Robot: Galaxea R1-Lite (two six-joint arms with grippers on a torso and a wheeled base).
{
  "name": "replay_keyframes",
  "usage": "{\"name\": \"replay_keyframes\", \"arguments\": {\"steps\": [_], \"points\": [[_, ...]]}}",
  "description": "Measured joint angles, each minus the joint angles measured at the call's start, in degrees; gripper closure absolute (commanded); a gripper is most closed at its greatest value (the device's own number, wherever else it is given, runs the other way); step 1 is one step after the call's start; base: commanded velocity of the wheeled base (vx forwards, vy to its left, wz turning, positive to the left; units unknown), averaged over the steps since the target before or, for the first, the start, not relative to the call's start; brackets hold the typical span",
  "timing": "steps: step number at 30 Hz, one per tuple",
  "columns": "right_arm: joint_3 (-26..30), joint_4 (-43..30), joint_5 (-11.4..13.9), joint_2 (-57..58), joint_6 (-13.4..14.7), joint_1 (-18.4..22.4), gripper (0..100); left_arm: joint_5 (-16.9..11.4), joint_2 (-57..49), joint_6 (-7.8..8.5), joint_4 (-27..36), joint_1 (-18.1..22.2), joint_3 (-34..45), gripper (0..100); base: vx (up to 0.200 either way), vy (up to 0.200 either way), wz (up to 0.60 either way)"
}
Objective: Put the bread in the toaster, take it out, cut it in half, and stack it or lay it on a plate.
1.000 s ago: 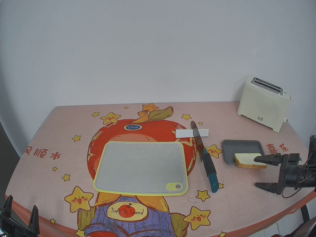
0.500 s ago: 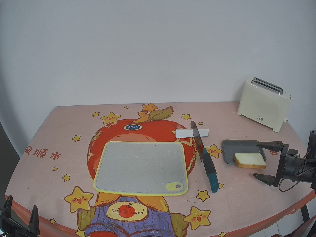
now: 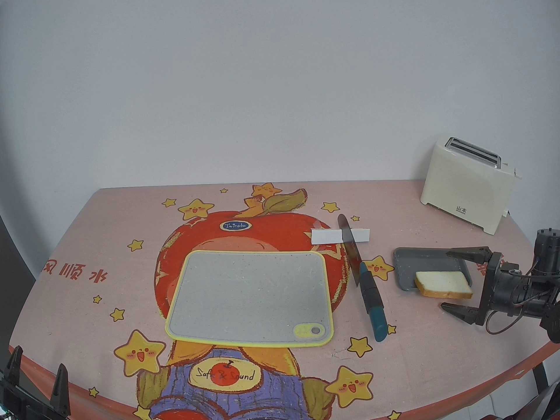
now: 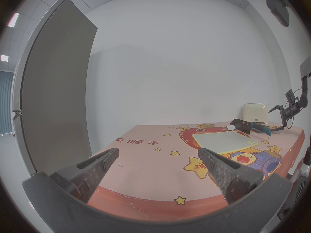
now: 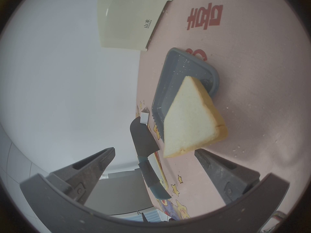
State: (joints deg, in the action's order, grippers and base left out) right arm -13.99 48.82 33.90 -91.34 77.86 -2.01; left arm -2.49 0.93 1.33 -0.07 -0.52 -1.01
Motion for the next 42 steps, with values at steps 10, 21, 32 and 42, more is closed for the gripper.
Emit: {"name": "replay_keyframes", "arguments": {"steps": [10,21,32,42], "points": [[-0.9,0.1,0.0,-2.1,0.0,0.0,0,0.0,0.0,0.0,0.0,0.0,0.0,0,0.0,0.0,0.0],[-1.2,1.0,0.0,-3.5,-0.1,0.1,0,0.0,0.0,0.0,0.0,0.0,0.0,0,0.0,0.0,0.0],[-0.7,-0.3,-0.7,-4.6,0.4,0.1,100,0.0,0.0,0.0,0.0,0.0,0.0,0,0.0,0.0,0.0],[-0.5,-0.2,-0.8,-4.9,0.3,0.1,100,0.0,0.0,0.0,0.0,0.0,0.0,0,0.0,0.0,0.0]]}}
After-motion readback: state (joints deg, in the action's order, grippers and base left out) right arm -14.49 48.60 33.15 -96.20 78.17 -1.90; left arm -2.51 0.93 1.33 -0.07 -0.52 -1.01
